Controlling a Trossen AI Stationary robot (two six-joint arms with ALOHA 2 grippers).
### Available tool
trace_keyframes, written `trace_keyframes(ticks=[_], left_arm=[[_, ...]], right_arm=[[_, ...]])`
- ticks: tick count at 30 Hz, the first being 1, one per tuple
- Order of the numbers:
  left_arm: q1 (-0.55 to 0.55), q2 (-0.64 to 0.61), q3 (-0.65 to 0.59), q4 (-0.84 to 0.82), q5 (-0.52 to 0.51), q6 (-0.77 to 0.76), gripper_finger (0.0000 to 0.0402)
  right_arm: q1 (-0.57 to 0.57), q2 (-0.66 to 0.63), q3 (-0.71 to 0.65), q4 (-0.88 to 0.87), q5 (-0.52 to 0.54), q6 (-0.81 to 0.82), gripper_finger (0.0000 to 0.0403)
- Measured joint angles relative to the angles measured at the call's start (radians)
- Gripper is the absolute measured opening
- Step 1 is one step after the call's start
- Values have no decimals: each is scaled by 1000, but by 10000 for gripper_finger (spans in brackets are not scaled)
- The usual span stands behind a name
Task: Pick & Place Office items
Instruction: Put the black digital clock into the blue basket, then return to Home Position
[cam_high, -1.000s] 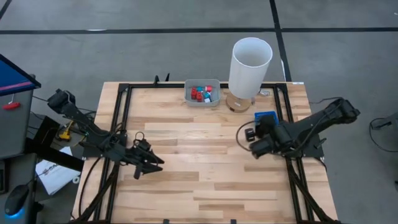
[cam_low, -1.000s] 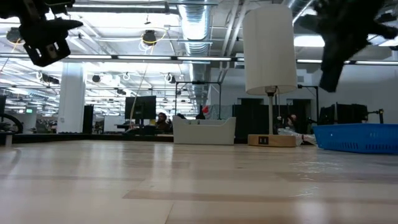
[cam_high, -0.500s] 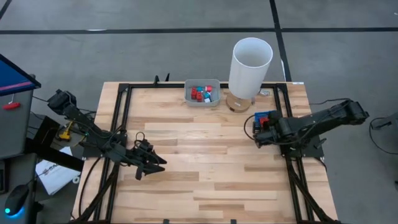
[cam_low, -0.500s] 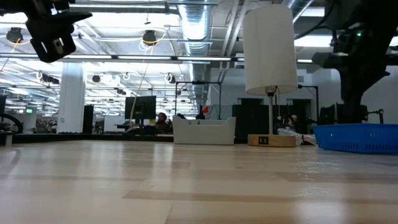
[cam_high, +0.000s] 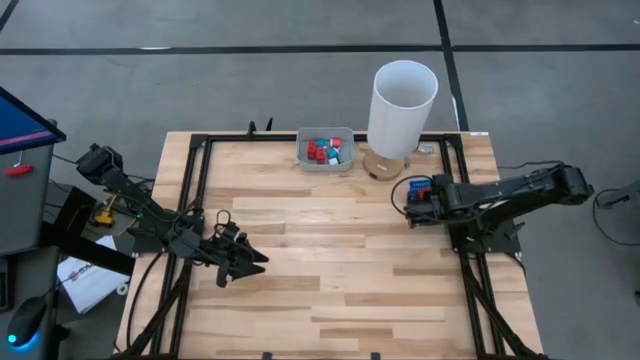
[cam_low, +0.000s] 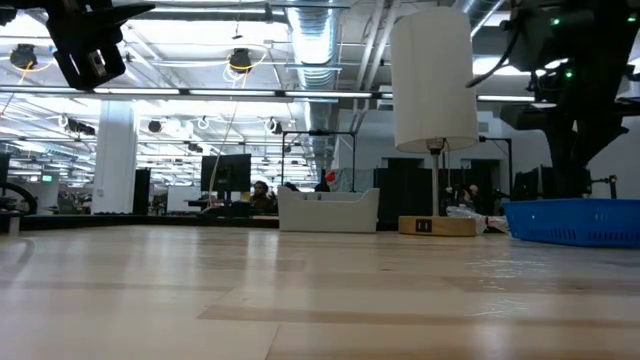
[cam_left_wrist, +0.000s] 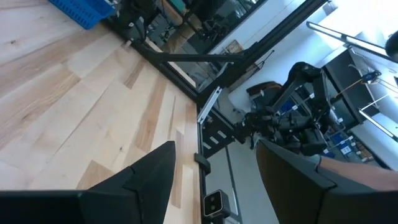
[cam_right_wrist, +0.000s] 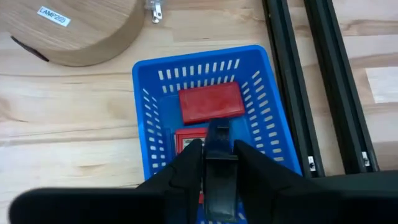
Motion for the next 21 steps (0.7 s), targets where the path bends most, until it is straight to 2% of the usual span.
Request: trace_keyframes(ticks=[7, 11, 16, 18, 21], left_arm=[[0, 0, 0, -1, -7, 4, 222], [0, 0, 0, -9, -33, 109, 222], [8, 0, 0, -22, -138, 294, 222], [27, -6, 0, -16, -175, 353, 222], [85, -44, 0, 4, -176, 455, 222]], right_arm=[[-1, 0, 0, 62, 18, -30, 119], [31, -14, 0, 194, 50, -125, 158], [120, -72, 1, 560, 149, -421, 189], [148, -93, 1, 734, 149, -587, 192], [190, -127, 2, 986, 120, -805, 193]])
